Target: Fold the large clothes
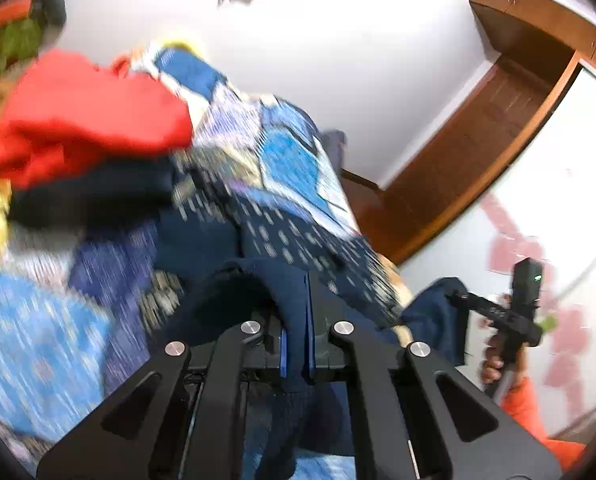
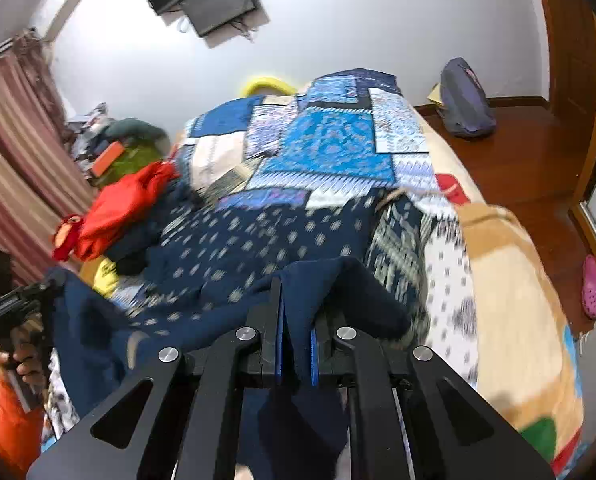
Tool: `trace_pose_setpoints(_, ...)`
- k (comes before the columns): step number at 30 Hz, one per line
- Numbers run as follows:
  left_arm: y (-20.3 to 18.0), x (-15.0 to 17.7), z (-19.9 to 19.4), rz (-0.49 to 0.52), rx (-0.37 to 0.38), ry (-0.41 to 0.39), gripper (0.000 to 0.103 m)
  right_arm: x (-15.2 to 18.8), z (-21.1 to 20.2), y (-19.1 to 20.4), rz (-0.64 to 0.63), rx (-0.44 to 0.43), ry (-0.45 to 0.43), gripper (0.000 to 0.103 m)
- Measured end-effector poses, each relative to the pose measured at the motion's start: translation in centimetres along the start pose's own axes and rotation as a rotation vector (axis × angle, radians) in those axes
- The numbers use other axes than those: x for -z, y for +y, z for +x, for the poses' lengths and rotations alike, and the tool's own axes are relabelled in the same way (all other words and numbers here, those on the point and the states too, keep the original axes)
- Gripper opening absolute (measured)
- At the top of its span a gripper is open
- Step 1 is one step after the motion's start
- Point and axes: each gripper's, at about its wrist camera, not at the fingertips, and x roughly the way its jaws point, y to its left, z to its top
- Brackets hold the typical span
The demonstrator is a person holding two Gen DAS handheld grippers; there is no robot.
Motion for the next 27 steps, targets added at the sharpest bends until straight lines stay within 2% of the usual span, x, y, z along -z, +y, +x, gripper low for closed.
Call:
trace_pose_setpoints(3,1.1,-2.5,2.7,-0.007,-0.075,-0.019,0.005,-2.6,3.1,-1.4,0.02,0.04,0.002,0.008)
trace_pose_setpoints(7,4.1,-3.9,6.6,-0.051,-0.17,-0.029,0.005,-3.7,6.6,-3.6,0.052,0.122,-0.017,0.008)
trace_pose_setpoints(9,6.2,-3.8,9.3,-0.069,-0.22,0.012,0.006,-3.5,8.5,-4.4,0.058,0.141,0.007,0.008)
trace_pose_setpoints(12,8.8,-2.5,12.9,-0.112,-0.256,0.113,0.007,-2.3,11.5,-5.6,0.069,0.152,0.063,0.008)
trace_pose_setpoints(15,10.4,-1.4,15.0,-0.11,-0.274,0.161,0.008,-1.3,12.2,-5.4,0.019,0.167,0.053,0.009)
trace_pose_setpoints(19,9.8,-0.8,14.6,-0.045,-0.286,0.16,0.013,-1.2,11.6,-4.0,-0.1,0.222,0.101,0.015)
trace_pose_setpoints(20,9.5,-0.8,14.2,-0.024,-0.302,0.167,0.019,-1.3,11.7,-3.8,-0.126,0.241,0.121,0.017)
trace_pose_setpoints(21,9.1,-0.8,13.7,-0.003,-0.327,0.173,0.028,-1.4,11.3,-3.4,-0.158,0.269,0.139,0.022)
trace_pose_setpoints(23,8.4,-0.7,12.6,0.033,-0.366,0.167,0.036,-1.1,10.2,-2.5,-0.22,0.343,0.144,0.032)
trace_pose_setpoints(25,7.8,-0.5,11.4,0.064,-0.383,0.158,0.038,-0.3,8.6,-1.5,-0.287,0.405,0.115,0.046)
trace_pose_setpoints(27,7.5,0.0,10.2,0.088,-0.389,0.157,0.04,0.3,7.3,-0.9,-0.327,0.434,0.091,0.05)
